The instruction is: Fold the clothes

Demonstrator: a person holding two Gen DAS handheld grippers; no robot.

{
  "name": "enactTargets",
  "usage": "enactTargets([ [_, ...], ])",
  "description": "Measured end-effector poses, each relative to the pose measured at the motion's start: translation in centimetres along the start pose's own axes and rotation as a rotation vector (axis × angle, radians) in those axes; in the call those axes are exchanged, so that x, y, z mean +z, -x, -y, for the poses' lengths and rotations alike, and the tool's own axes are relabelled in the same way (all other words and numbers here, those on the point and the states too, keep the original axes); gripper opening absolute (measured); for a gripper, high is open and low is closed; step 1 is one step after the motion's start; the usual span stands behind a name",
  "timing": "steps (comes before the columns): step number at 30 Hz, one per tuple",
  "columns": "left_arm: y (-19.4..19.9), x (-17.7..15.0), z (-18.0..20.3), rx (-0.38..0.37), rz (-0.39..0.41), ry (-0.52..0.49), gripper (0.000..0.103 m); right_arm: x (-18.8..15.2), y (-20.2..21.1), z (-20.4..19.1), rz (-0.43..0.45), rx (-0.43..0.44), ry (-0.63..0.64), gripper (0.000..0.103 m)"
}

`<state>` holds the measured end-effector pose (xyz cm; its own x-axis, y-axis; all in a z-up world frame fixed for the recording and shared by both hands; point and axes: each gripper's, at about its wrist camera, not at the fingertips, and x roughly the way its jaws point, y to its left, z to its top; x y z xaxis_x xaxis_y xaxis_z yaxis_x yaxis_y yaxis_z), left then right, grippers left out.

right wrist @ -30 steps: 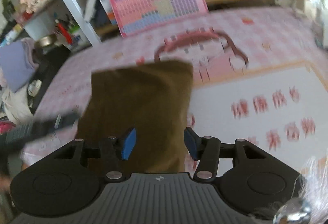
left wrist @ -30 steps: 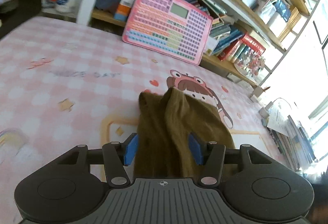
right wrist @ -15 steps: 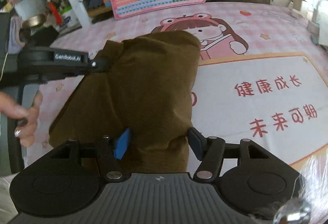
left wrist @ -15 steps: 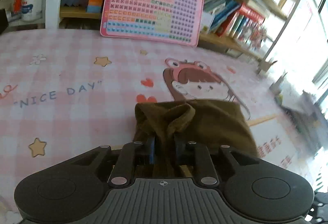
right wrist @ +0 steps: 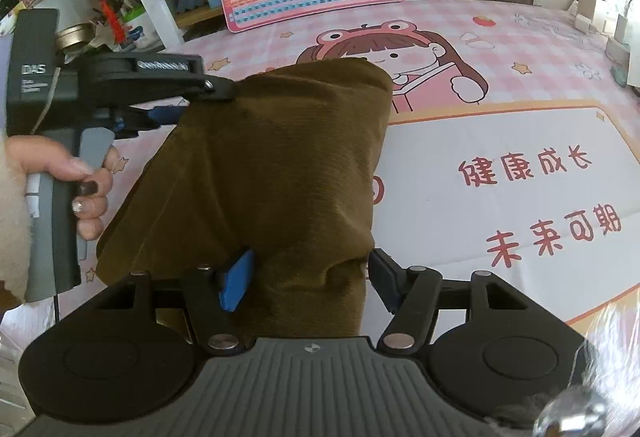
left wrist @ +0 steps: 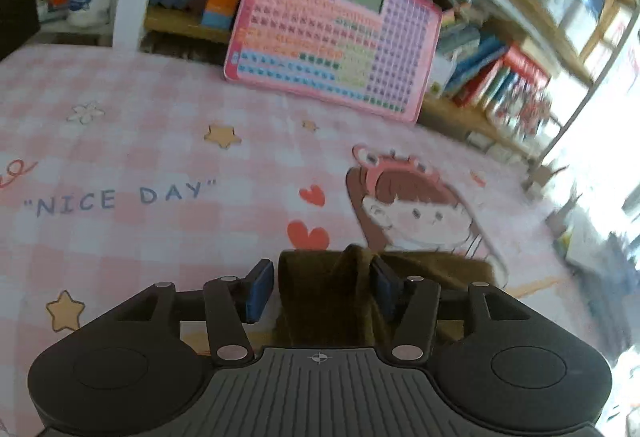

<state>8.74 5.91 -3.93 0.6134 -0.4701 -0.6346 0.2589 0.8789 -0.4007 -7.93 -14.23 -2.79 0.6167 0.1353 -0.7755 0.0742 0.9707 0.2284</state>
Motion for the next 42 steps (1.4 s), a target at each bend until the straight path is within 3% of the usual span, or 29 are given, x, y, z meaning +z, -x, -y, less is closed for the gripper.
enactTargets([
  [3, 2.8, -0.2, -0.8, -0.026, 0.076, 0.025, 0.061, 0.0, 0.0, 0.3, -0.005, 0.009, -0.020, 0.061],
  [5, 4.4, -0.7, -1.8, -0.035, 0.065, 0.052, 0.066, 0.1, 0.1, 0.4, -0.003, 0.017, -0.032, 0.061],
  [9, 5.4, -3.3, -3.0, -0.121, -0.085, 0.092, 0.069, 0.8, 0.3, 1.8, 0.009, 0.082, -0.144, 0.063],
  [12, 5.3, -5.6, -3.3, -0.148, -0.154, 0.124, 0.071, 1.4, -0.2, 3.3, -0.009, 0.124, -0.272, 0.064],
  [16, 5.3, -6.3, -3.1, -0.128, -0.144, 0.157, 0.066, 1.7, -1.2, 3.8, -0.033, 0.151, -0.329, 0.063],
  [18, 4.9, -6.2, -2.5, -0.145, -0.176, 0.167, 0.047, 1.8, -1.3, 3.7, -0.034, 0.143, -0.323, 0.056],
  [19, 5.0, -6.2, -2.1, -0.135, -0.174, 0.155, 0.043, 1.8, -1.2, 3.7, -0.031, 0.136, -0.314, 0.053],
  [24, 6.9, -6.2, 0.9, -0.119, -0.152, 0.082, 0.028, 1.9, 1.0, 2.9, 0.053, 0.078, -0.168, 0.013],
  [26, 8.3, -6.6, 3.1, -0.113, -0.126, -0.001, 0.028, 1.9, 2.6, 2.1, 0.095, 0.046, -0.058, 0.012],
  [29, 8.5, -7.4, 4.2, -0.098, -0.145, -0.029, 0.029, 1.1, 3.2, 2.6, 0.068, 0.031, -0.037, 0.013],
  [31, 7.9, -7.9, 3.5, -0.091, -0.172, 0.005, 0.037, 0.5, 2.6, 4.0, 0.016, 0.046, -0.115, 0.025],
  [32, 7.7, -8.0, 3.0, -0.092, -0.179, 0.031, 0.037, 0.3, 2.4, 4.8, 0.010, 0.048, -0.155, 0.045],
  [33, 7.5, -8.1, 2.5, -0.093, -0.187, 0.058, 0.039, 0.1, 2.2, 5.4, 0.006, 0.053, -0.186, 0.055],
  [37, 6.7, -8.1, 1.2, -0.145, -0.220, 0.145, 0.058, 0.2, 1.1, 7.6, -0.030, 0.124, -0.284, 0.055],
  [42, 5.5, -8.6, 0.9, -0.150, -0.240, 0.202, 0.057, 0.1, -0.8, 8.8, -0.077, 0.242, -0.413, 0.053],
])
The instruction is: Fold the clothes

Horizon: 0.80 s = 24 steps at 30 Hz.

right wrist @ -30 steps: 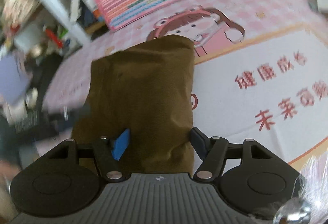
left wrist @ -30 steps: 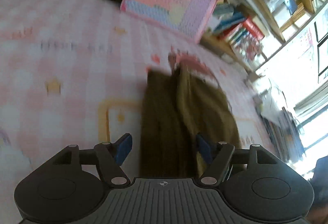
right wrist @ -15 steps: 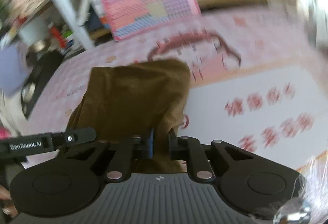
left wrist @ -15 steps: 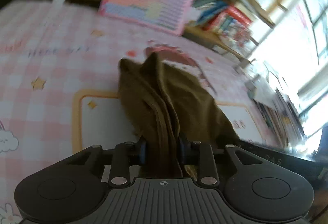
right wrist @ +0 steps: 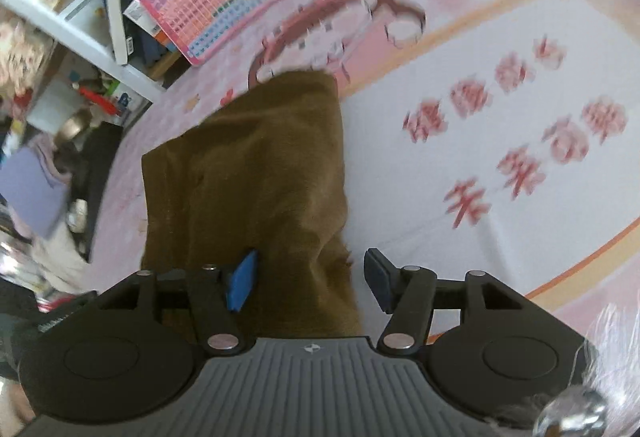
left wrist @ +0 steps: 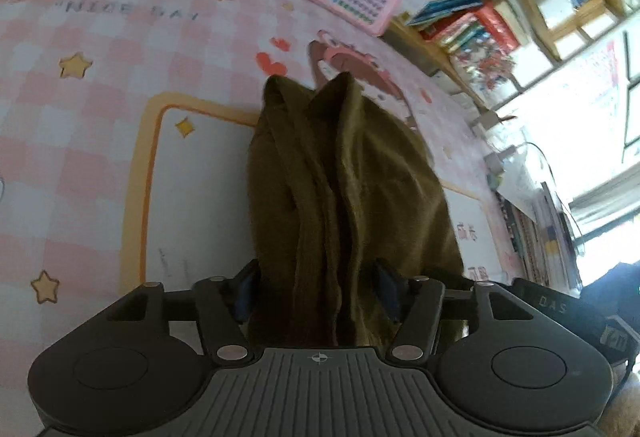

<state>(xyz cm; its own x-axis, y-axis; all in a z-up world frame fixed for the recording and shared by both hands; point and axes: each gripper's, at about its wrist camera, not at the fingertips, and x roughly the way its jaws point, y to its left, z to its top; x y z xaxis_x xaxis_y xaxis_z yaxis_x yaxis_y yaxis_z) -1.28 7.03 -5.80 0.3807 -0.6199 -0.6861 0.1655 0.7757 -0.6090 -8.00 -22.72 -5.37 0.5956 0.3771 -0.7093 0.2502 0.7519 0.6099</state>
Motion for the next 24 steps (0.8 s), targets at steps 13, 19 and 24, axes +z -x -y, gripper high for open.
enactTargets([
  [13, 2.7, -1.0, 3.1, 0.014, 0.063, -0.138, 0.030, -2.2, 2.7, -6.0, 0.097, -0.075, 0.330, 0.024],
  [19, 1.8, -1.3, 1.9, 0.020, 0.007, -0.087, 0.034, -2.2, 1.7, -4.3, 0.042, -0.085, 0.250, 0.027],
  [24, 1.3, -1.4, 1.0, 0.019, -0.006, -0.049, 0.040, -2.3, 1.6, -3.4, 0.039, -0.097, 0.219, 0.039],
])
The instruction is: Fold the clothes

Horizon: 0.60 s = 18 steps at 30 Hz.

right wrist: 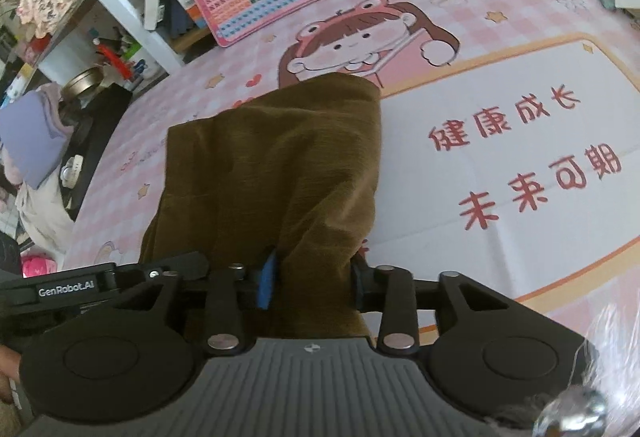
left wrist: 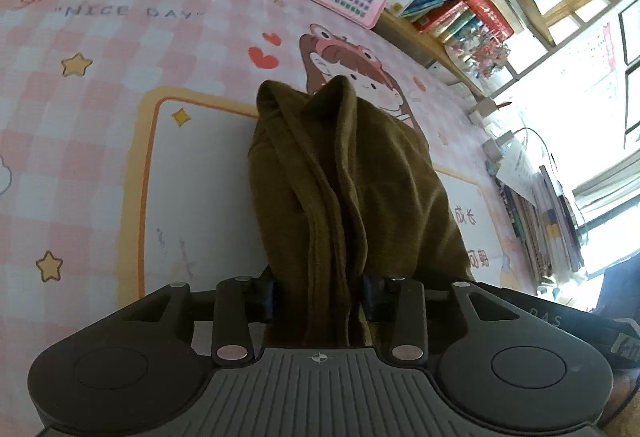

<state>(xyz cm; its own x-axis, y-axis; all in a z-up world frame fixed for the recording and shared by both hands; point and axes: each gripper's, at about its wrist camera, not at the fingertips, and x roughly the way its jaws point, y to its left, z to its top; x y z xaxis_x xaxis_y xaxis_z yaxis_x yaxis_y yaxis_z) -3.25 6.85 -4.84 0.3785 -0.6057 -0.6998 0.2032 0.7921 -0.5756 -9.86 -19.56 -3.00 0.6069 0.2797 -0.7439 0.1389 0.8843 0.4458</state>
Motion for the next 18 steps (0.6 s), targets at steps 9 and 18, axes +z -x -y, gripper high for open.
enactTargets([
  [9, -0.9, 0.3, -0.9, -0.037, -0.009, 0.054, 0.051, 0.2, -0.8, 1.7, -0.029, 0.037, -0.058, 0.051],
  [18, -0.1, 0.1, 0.9, 0.004, 0.029, -0.033, 0.030, 0.2, 0.0, -1.0, 0.005, 0.043, 0.037, 0.025],
])
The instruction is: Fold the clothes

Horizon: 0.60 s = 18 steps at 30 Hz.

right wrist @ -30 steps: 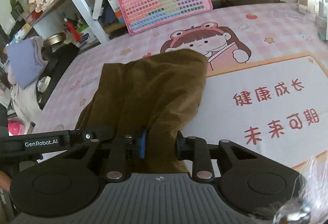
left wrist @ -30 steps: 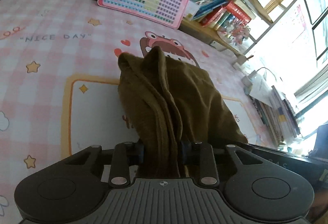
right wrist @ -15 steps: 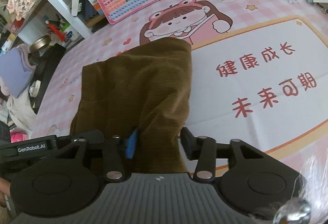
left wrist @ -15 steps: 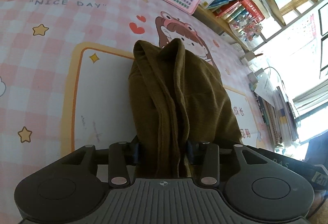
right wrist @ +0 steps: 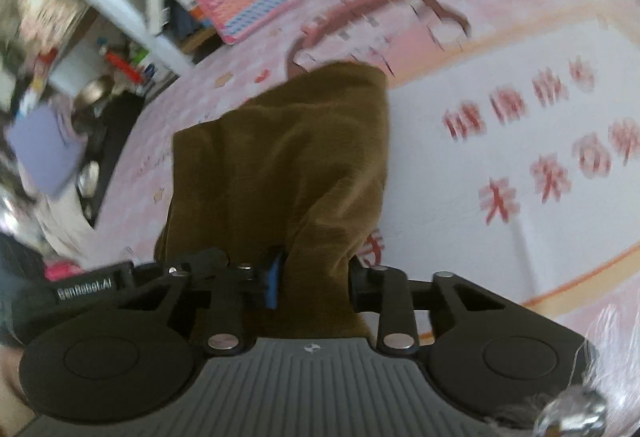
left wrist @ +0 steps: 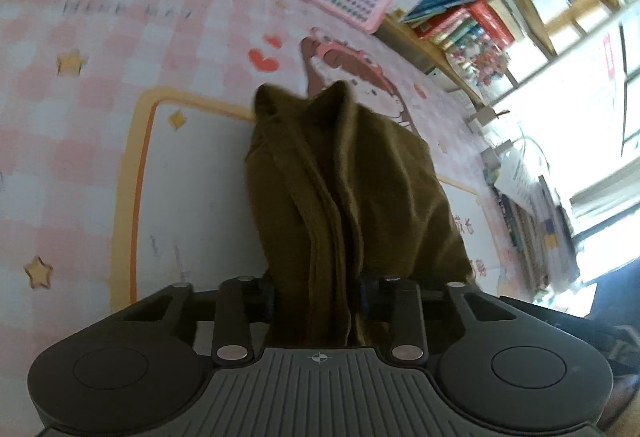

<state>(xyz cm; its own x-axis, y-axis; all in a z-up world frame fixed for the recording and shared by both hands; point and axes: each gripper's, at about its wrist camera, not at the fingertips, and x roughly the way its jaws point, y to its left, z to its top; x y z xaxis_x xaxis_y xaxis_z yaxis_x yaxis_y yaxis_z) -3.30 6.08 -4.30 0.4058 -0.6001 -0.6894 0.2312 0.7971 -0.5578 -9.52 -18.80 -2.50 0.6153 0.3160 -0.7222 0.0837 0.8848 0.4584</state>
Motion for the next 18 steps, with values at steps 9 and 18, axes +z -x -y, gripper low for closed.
enactTargets([
  [9, 0.7, -0.1, 0.1, 0.000, -0.023, -0.018, 0.032, -0.3, 0.3, -0.6, -0.016, -0.020, 0.042, 0.028],
  [18, -0.1, -0.7, -1.8, -0.036, -0.054, 0.071, 0.047, -0.6, -0.4, 1.2, -0.054, 0.016, -0.062, 0.045],
])
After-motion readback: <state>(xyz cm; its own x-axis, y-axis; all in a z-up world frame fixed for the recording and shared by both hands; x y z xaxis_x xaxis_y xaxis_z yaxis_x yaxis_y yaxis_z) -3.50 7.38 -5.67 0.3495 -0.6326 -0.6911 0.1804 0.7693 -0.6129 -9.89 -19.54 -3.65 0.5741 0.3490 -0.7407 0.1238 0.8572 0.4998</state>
